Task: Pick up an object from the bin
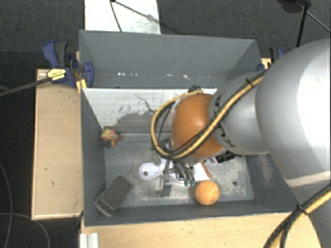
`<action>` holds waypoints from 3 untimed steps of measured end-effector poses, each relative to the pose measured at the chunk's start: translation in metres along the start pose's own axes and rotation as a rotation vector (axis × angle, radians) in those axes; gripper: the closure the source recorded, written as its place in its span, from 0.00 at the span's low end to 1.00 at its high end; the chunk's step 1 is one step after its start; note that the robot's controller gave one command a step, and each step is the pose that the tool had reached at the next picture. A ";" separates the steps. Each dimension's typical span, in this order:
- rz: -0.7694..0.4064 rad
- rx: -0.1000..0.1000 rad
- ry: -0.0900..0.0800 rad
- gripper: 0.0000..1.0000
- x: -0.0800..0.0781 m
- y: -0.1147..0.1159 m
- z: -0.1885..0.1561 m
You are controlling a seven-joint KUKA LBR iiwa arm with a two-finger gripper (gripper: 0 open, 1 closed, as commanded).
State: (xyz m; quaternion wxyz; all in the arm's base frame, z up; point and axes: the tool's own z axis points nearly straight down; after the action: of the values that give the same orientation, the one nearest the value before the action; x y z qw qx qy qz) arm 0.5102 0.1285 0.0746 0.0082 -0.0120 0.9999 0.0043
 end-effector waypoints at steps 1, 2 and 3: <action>-0.070 0.001 -0.006 1.00 -0.004 -0.034 -0.001; -0.070 0.001 -0.006 1.00 -0.004 -0.034 -0.001; -0.071 0.002 -0.001 1.00 -0.003 -0.034 -0.007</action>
Offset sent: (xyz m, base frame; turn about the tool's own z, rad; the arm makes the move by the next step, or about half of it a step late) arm 0.0000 0.0000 0.0000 0.0000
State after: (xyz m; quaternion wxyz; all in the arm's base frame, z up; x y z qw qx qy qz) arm 0.5138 0.0942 0.0814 0.0088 -0.0473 0.9988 0.0028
